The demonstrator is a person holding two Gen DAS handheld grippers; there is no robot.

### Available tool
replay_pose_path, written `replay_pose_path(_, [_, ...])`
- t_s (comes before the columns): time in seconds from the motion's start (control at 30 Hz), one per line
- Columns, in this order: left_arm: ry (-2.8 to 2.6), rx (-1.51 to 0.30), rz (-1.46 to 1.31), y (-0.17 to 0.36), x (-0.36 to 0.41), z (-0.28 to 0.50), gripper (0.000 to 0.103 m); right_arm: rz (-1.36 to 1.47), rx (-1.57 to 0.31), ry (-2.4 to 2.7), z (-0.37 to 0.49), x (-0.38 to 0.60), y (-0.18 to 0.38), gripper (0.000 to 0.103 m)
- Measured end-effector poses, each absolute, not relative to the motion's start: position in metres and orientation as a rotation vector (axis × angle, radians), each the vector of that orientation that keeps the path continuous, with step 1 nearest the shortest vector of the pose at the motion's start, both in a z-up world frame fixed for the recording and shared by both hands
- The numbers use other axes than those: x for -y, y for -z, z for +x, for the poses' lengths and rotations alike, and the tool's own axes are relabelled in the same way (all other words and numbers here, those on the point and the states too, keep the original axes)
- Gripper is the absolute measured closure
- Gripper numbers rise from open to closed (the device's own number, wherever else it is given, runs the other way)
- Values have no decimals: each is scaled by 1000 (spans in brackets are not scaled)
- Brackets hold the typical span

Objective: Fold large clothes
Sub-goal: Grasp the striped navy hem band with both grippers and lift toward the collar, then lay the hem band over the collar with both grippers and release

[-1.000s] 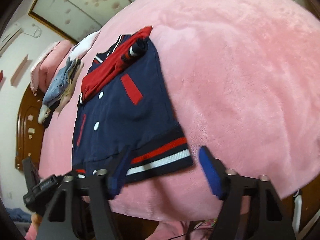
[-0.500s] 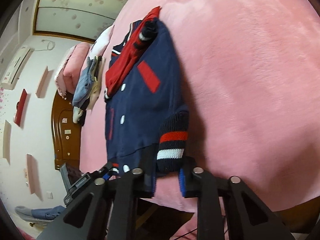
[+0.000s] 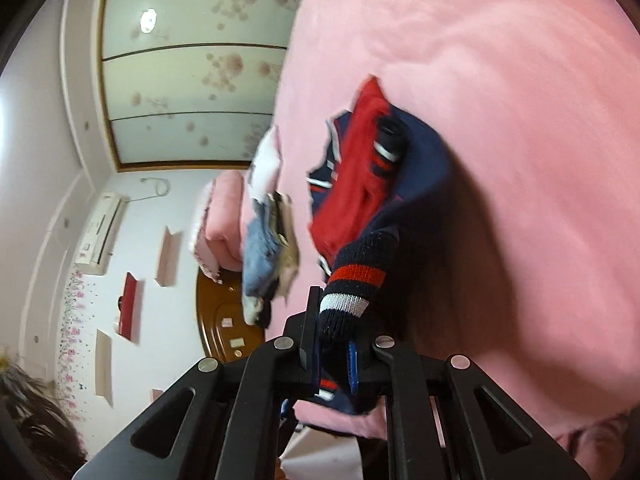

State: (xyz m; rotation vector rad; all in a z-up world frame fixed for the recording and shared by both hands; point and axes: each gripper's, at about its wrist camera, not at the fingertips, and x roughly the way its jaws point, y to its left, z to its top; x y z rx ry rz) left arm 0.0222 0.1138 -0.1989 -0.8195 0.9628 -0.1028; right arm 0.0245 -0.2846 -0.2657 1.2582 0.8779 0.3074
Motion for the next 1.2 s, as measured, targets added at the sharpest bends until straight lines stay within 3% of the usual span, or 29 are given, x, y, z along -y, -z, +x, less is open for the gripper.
replay_pose_path(0.37, [59,-934,-842,156,-149,171,94,1168,-742,-280,147,290,194,94])
replay_pose_path(0.7, [65,-1146,-766,204,-150,287,93,1092,-838,-53,255,273,196,94])
replay_pose_path(0.8, [49,-1160,-726,208,-153,300,88,1036,-884,-9,278,265,202,92])
replay_pose_path(0.87, [33,-1144,-693,206,-156,304,79,1039,-892,2,289,262,210,80])
replay_pose_path(0.9, [26,-1146,-661,206,-157,305,66,1053,-886,4,294,261,214,71])
replay_pose_path(0.93, [14,-1151,-635,205,-157,306,52,1074,-874,2,296,261,215,48])
replay_pose_path(0.97, [-5,-1154,-605,204,-157,308,50,1093,-866,-1,298,262,218,29])
replay_pose_path(1.2, [-28,-1195,-587,208,-148,289,50,1079,-915,10,304,262,243,28])
